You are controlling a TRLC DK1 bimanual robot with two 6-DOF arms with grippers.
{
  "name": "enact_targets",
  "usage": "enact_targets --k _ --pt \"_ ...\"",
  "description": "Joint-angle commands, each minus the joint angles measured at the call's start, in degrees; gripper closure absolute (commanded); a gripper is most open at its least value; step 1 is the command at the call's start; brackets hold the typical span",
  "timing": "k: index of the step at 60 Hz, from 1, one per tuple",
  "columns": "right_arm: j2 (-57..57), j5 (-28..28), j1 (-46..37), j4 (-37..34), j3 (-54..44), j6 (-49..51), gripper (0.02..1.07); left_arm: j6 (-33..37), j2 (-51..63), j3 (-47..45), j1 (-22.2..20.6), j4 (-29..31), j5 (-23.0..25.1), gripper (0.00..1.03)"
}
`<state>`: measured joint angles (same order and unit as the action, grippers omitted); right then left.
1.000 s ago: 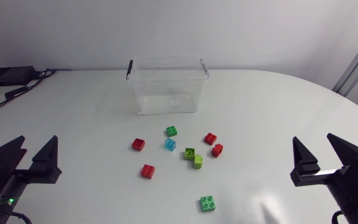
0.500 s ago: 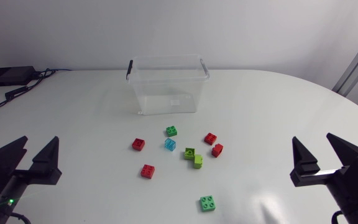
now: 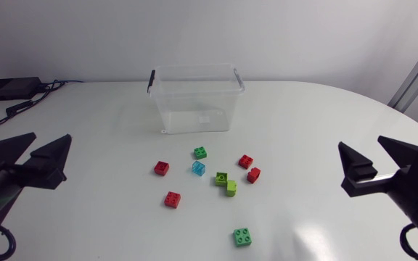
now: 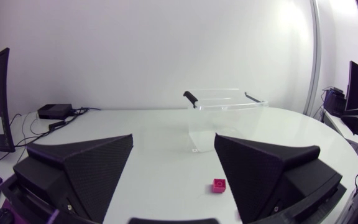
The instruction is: Place the duplo bricks in the container
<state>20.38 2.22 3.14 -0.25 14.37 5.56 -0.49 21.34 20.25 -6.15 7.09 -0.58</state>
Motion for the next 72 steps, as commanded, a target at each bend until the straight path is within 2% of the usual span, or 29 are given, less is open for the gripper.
enact_targets --k 1,9,20,38,47,50,56,63,68,72 --pt "6.9 0.9 0.9 -0.5 3.9 -1.0 0.07 -1.9 6.6 5.4 -2.2 1.8 -0.5 0.12" --pt "16.6 2.2 2.4 -2.2 8.6 -1.0 0.07 -0.6 18.6 12.6 -4.6 6.7 -0.6 0.12" --pt "24.6 4.9 3.4 -5.4 12.5 -1.0 0.07 5.2 38.3 24.0 -4.5 18.9 -0.4 0.12" --pt "32.8 9.6 3.5 -9.0 16.1 -1.1 0.07 6.6 57.2 31.8 -6.4 21.1 0.5 0.12" --pt "38.5 11.7 3.5 -14.6 19.9 -0.9 0.07 8.2 65.9 36.4 -6.9 22.5 4.4 0.12" --pt "40.4 11.3 4.2 -18.1 21.7 0.5 0.07 8.4 68.8 37.8 -7.6 22.5 4.4 0.12" --pt "42.5 11.0 5.8 -20.1 23.4 3.5 0.07 8.1 73.7 40.6 -9.1 22.5 4.4 0.12" --pt "46.8 11.2 6.9 -24.2 26.2 9.0 0.07 8.0 78.0 43.5 -11.4 23.0 4.4 0.21" --pt "49.1 11.5 7.1 -24.6 26.8 14.5 0.07 7.7 81.3 46.2 -13.2 24.3 4.4 0.21" --pt "49.8 12.5 7.1 -24.4 27.4 14.7 0.07 7.6 83.7 48.1 -14.3 25.5 4.4 0.21"
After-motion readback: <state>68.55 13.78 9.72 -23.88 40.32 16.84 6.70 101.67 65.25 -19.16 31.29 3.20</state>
